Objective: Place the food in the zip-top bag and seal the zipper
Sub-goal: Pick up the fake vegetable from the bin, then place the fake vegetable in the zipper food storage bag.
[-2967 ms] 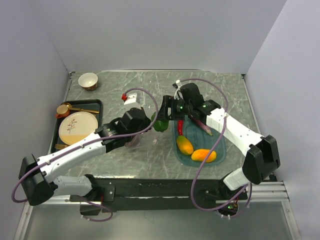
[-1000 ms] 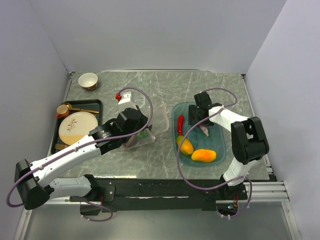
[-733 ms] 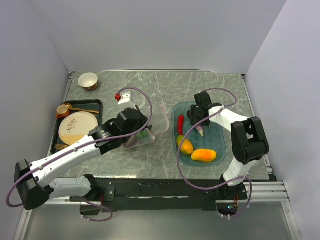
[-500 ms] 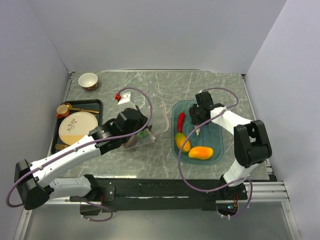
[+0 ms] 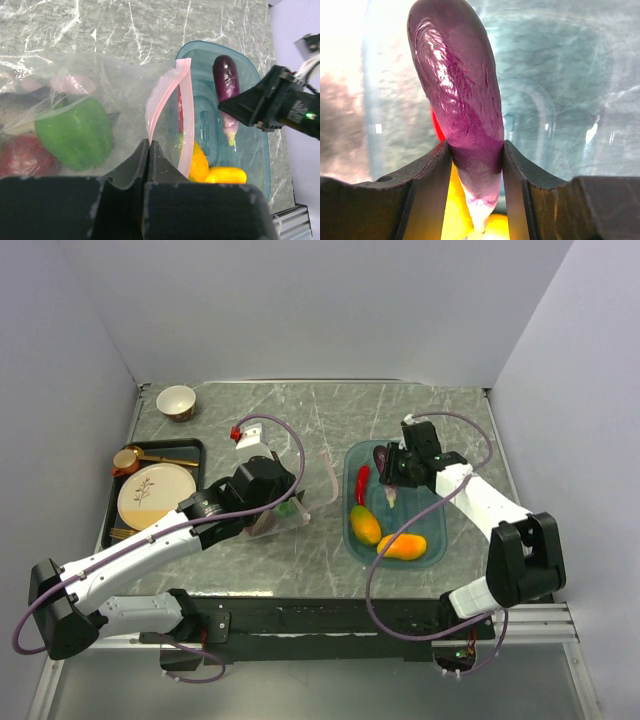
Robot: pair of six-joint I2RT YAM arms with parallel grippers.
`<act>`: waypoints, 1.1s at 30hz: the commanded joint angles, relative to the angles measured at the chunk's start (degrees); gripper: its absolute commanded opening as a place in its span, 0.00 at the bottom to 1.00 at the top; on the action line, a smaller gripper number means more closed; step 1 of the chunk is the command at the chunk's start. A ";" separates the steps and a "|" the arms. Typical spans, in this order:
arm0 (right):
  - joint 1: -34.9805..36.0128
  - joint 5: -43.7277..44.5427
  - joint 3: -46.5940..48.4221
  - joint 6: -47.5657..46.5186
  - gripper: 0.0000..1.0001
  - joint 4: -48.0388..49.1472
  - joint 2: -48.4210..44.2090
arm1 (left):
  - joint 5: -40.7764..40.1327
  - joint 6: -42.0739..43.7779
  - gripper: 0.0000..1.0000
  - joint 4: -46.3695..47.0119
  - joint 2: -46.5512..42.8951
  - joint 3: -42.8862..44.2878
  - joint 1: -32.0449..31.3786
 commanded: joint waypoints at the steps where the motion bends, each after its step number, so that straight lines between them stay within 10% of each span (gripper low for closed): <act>1: -0.34 -4.20 2.62 -0.41 0.19 -2.70 -3.85 | 0.63 -0.01 0.01 1.41 -0.77 0.03 0.11; 18: 0.62 -29.69 10.00 -4.45 0.21 -6.92 -10.44 | 0.80 -0.80 0.01 2.03 1.26 1.18 0.20; 33: 13.72 -19.33 18.88 -10.70 0.25 -22.65 -5.35 | 3.70 -0.01 0.01 6.34 1.70 0.65 0.11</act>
